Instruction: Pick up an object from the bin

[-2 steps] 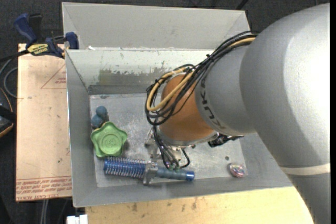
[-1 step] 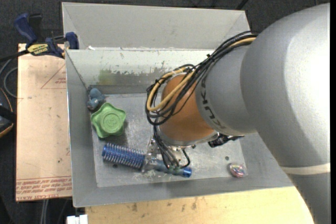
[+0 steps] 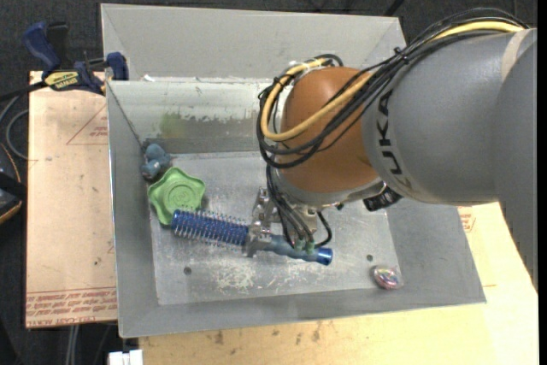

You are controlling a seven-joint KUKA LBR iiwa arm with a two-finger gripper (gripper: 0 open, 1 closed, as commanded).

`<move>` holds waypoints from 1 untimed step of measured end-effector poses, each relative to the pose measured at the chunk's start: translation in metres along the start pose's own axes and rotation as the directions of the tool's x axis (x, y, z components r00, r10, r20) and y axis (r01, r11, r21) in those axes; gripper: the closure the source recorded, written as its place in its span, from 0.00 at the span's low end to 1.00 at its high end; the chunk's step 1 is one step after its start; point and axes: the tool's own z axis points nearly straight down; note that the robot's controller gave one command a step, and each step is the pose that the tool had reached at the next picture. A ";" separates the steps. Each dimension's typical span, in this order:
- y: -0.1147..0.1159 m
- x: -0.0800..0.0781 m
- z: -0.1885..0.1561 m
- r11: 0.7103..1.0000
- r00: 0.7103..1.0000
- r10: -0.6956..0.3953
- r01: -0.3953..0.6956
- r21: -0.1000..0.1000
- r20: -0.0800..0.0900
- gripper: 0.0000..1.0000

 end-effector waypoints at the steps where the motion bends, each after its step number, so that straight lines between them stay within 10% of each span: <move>1: 0.020 -0.004 -0.073 0.999 0.999 -0.049 0.049 -0.001 0.001 1.00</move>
Offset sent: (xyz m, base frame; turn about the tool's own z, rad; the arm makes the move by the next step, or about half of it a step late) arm 0.0051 0.0175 0.0696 -0.0434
